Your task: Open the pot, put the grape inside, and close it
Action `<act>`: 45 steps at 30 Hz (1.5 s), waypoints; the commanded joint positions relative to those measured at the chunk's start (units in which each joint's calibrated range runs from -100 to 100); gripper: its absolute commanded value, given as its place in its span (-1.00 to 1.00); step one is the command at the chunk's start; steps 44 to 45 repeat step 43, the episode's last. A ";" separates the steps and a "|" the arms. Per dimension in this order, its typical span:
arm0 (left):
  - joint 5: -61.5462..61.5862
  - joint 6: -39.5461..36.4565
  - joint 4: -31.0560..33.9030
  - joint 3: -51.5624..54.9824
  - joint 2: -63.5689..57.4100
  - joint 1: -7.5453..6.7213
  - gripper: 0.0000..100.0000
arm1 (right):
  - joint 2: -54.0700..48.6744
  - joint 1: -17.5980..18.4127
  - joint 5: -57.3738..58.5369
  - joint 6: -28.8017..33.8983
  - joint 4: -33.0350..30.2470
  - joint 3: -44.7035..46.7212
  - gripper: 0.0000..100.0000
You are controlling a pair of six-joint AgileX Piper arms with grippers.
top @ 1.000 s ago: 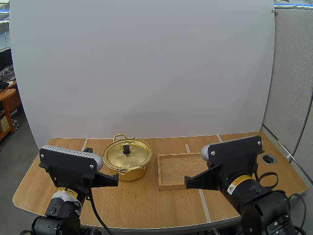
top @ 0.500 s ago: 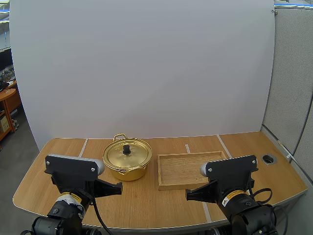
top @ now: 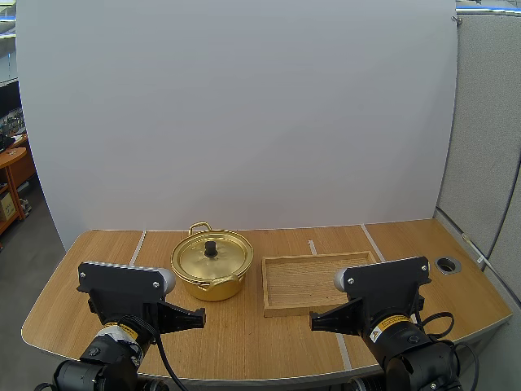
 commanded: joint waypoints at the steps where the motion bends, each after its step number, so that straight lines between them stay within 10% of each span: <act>1: -0.52 -0.64 -0.43 0.11 -0.22 0.24 -1.00 | -0.27 0.09 -1.48 0.07 0.23 0.24 -1.00; 45: -0.52 -0.64 -0.43 0.11 -0.22 0.24 -1.00 | -0.27 2.39 -1.66 0.07 0.23 0.24 -1.00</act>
